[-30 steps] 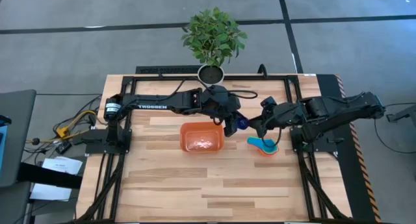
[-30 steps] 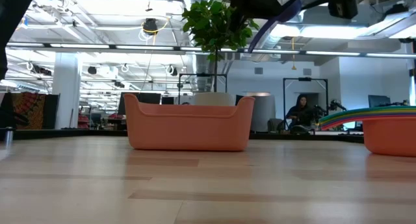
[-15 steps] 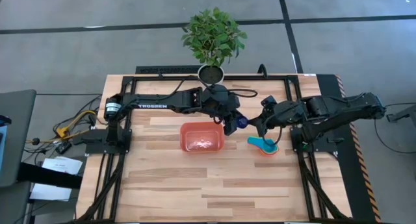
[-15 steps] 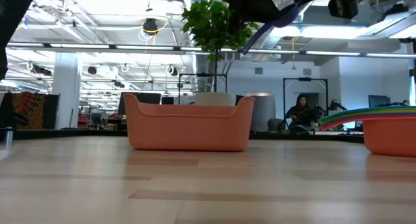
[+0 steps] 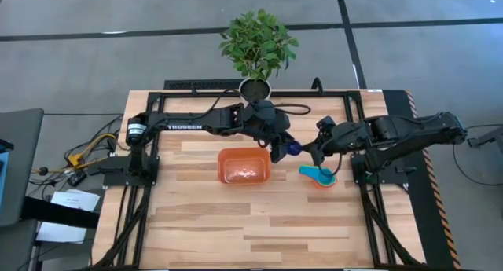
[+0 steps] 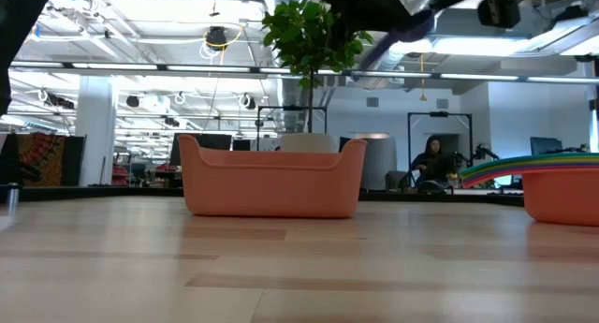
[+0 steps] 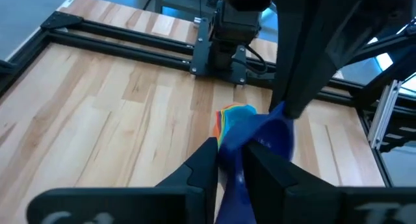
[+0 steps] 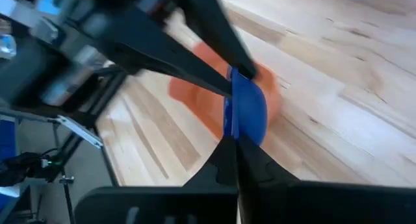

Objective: Nest measuring cups in basket
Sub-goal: Stack the purple measuring cup on top of the light blue measuring cup

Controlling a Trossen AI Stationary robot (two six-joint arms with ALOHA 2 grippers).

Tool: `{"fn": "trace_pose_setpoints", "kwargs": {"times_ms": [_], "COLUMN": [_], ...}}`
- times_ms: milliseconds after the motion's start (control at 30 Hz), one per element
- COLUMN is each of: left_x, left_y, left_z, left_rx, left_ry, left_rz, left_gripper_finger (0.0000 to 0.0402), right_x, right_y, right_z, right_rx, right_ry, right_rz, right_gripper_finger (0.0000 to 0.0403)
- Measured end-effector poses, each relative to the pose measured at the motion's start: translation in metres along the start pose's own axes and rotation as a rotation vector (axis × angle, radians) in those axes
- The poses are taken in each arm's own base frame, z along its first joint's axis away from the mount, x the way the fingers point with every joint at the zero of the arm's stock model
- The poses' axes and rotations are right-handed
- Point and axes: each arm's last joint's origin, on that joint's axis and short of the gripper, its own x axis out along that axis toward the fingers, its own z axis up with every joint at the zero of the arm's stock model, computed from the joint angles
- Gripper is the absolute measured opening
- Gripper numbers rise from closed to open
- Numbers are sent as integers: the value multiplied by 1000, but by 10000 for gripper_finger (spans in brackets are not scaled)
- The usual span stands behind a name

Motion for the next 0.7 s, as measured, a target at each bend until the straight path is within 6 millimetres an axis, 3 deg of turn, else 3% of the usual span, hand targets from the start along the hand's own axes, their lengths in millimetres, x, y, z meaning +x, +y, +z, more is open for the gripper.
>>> {"fn": "trace_pose_setpoints", "kwargs": {"times_ms": [133,533,700], "left_x": [-5,-10,-10], "left_y": [6,13,8], "left_z": [0,-9,-9], "left_rx": [-25,-27,-2], "left_ry": [31,164,157], "left_rz": [13,14,3], "left_gripper_finger": [57,58,58], "right_x": [-11,-76,-81], "right_y": [-10,-39,-60], "right_z": [-4,-34,-53], "right_rx": [38,131,203], "right_ry": [39,149,84], "right_rz": [-52,-65,31], "right_gripper_finger": [3,3,3]}}
